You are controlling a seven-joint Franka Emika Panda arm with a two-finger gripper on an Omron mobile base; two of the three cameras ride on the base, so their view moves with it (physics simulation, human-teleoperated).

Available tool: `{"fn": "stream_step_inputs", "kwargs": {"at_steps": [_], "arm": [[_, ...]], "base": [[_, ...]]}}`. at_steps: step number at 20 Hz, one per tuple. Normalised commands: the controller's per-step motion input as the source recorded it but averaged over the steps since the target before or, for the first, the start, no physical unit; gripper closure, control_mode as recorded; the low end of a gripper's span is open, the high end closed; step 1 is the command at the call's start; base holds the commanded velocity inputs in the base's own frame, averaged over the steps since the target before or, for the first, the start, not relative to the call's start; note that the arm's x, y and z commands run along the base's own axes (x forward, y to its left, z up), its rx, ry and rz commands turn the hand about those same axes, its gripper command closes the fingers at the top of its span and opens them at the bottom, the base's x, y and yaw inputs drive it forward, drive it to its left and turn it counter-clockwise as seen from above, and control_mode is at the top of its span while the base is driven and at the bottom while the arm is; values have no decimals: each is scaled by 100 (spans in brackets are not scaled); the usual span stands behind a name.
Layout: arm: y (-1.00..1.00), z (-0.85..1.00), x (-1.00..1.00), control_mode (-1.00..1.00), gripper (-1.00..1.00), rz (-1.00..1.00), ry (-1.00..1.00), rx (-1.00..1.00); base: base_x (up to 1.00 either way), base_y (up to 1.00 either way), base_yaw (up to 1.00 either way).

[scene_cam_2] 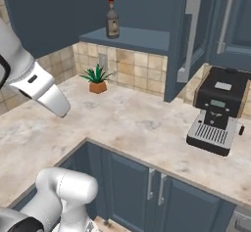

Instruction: There is a bowl on the dining counter. Grab a lemon wedge from the fridge and place it in the bowl. Then get the liquor bottle and glass cup from the cabinet and place them next to the bowl.

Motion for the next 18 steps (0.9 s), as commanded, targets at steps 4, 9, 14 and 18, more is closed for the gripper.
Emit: {"fn": "stream_step_inputs", "kwargs": {"at_steps": [4,9,14,18], "arm": [[0,0,0,100,-100,0,0,0],[0,0,0,100,-100,0,0,0],[0,0,0,100,-100,0,0,0],[0,0,0,100,-100,0,0,0]], "base": [[71,-20,0],[91,-2,0],[98,-1,-1],[91,-10,-21]]}}
